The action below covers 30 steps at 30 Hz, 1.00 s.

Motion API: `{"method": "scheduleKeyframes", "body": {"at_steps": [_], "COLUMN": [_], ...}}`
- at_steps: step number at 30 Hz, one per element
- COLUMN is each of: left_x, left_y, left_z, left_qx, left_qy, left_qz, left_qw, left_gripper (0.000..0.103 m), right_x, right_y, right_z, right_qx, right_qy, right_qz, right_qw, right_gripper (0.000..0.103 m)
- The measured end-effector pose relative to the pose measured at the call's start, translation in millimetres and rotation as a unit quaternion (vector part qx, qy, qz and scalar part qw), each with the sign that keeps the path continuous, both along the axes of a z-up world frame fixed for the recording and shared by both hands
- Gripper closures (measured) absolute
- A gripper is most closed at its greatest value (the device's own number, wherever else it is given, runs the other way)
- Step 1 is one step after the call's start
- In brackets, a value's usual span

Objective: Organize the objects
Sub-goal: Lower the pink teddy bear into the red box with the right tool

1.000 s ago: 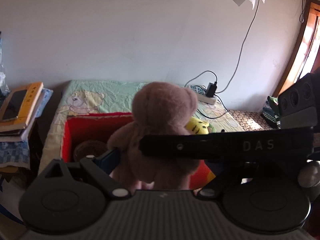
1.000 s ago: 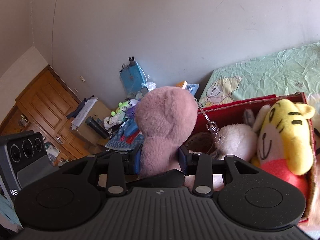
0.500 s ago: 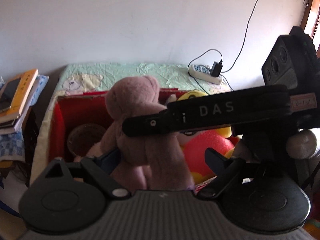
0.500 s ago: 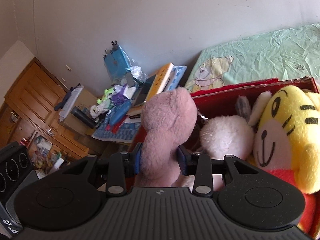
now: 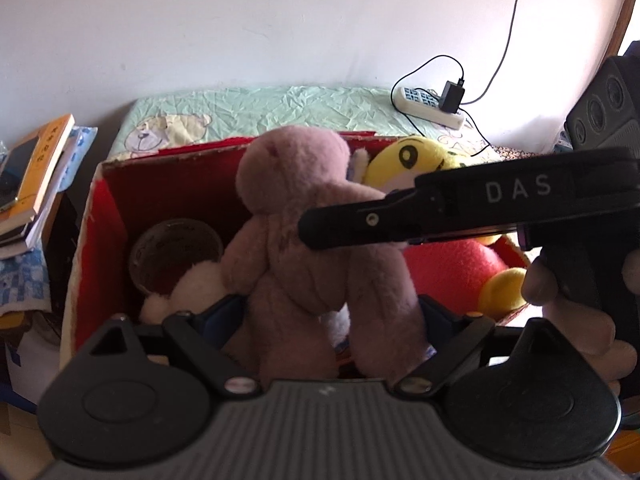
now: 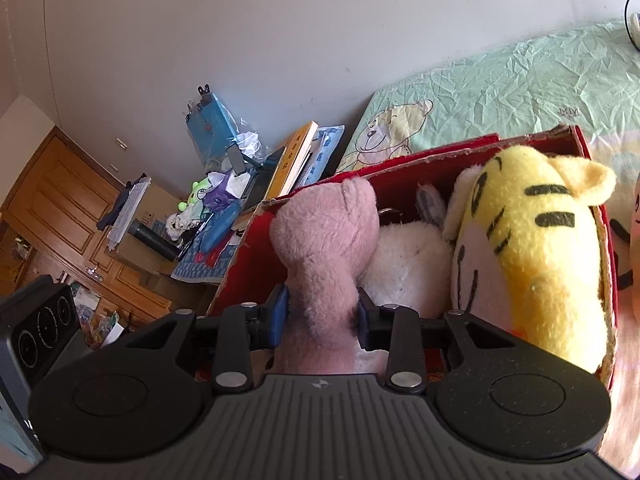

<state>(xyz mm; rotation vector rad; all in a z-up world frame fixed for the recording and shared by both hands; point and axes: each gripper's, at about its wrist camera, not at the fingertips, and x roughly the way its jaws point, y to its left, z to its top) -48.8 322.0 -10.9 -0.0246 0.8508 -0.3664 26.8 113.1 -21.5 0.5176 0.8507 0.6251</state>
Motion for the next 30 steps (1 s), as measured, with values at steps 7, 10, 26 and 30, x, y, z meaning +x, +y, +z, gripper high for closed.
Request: {"method": "scheduleKeyframes", "body": {"at_steps": [7, 10, 26, 30], "left_x": [8, 10, 8, 8], "left_y": [-10, -14, -33, -34], "left_z": [-2, -4, -8, -8], "left_qx": [0.037, 0.051, 0.099, 0.099], "left_qy": [0.009, 0.012, 0.008, 0.008], "left_qz": [0.013, 0.014, 0.006, 0.007], "left_qw": [0.9992, 0.9985, 0.995, 0.995], "left_gripper": [0.01, 0.008, 0.004, 0.003], "right_x": [7, 8, -10, -13], "right_y": [13, 7, -6, -7], "right_z": [-6, -13, -10, -10], "right_qx": [0.012, 0.037, 0.048, 0.048], "right_qy": [-0.007, 0.006, 0.01, 0.011], "right_qz": [-0.024, -0.035, -0.056, -0.06], "right_qw": [1.0, 0.999, 0.997, 0.997], "right_gripper": [0.066, 0.065, 0.058, 0.059]}}
